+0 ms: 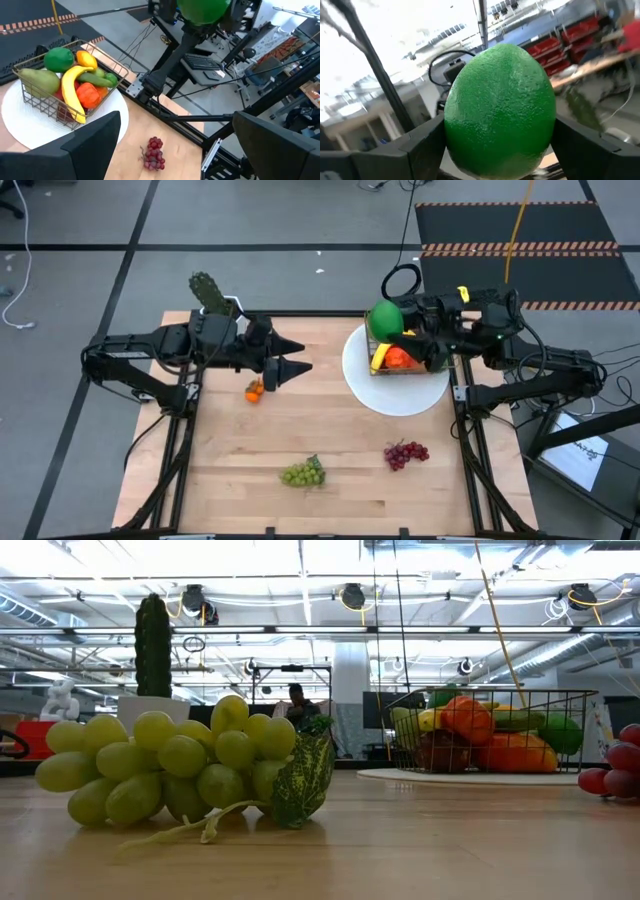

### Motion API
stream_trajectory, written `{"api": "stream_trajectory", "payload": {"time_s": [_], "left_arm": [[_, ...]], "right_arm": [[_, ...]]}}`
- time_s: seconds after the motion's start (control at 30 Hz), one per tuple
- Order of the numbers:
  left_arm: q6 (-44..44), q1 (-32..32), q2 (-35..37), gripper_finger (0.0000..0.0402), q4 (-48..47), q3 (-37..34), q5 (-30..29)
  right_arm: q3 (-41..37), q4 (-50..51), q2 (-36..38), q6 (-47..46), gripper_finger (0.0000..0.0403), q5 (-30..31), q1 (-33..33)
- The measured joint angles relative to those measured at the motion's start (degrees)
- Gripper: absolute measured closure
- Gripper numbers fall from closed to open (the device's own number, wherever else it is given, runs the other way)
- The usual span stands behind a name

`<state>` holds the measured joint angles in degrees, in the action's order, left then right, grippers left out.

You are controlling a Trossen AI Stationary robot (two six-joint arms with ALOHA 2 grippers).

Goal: Build produce basket
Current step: Put the green lime into the gold wire basket

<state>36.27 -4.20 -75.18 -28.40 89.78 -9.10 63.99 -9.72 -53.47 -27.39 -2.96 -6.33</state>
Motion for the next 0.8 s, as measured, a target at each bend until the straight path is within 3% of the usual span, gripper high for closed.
{"api": "stream_trajectory", "payload": {"time_s": [0.2, 0.53, 0.8], "left_arm": [[-0.84, 0.60, 0.00, 0.0018, 0.00, 0.00, -0.12], [-5.65, 1.73, 0.00, 0.0018, 0.00, 0.00, -0.14], [-6.00, 1.72, 0.00, 0.0018, 0.01, 0.00, -0.10]], "right_arm": [[0.00, -0.30, 0.00, -17.39, 0.0092, 0.06, 0.00], [-0.01, -0.49, 0.00, -37.68, 0.0092, 2.49, 0.02], [-0.03, -3.34, -0.02, -39.46, 0.0092, 3.08, 0.02]]}}
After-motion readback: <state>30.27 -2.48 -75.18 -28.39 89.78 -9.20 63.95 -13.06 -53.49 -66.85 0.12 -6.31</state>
